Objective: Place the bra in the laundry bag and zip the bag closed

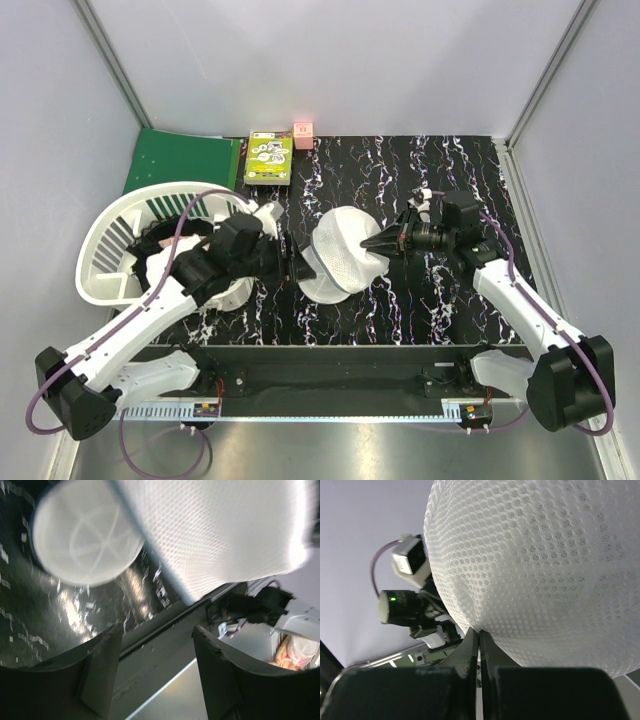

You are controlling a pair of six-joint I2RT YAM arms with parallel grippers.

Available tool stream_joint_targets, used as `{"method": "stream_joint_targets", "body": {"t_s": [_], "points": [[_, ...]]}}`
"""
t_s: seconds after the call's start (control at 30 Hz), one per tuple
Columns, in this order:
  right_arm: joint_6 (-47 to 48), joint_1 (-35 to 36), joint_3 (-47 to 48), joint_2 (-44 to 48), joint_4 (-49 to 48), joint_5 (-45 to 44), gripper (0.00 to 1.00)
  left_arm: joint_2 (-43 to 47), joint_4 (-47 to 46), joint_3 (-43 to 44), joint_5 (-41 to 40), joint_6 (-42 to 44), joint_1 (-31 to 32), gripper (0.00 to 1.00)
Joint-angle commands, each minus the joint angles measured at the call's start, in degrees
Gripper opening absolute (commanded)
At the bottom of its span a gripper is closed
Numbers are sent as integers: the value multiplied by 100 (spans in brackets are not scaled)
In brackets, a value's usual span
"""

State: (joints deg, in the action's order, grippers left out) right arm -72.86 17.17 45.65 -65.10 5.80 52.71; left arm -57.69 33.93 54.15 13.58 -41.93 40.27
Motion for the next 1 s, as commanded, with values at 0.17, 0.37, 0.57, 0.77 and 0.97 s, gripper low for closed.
{"method": "stream_joint_targets", "body": {"t_s": [0.17,0.37,0.57,0.77,0.97], "points": [[-1195,-126,-346,569,-185,-120,0,-751,316,-387,-899,-493,323,64],[-1178,-258,-276,376,-194,-50,0,-1858,158,-309,-1112,-297,297,60],[-1248,-275,-179,261,-211,-235,0,-2667,-510,-195,-789,-131,165,56],[-1283,-284,-161,235,-202,-191,0,-3362,-792,-10,-874,-210,130,52],[-1310,-302,-179,287,-202,-129,0,-3802,-941,-27,-963,-306,51,47]]}}
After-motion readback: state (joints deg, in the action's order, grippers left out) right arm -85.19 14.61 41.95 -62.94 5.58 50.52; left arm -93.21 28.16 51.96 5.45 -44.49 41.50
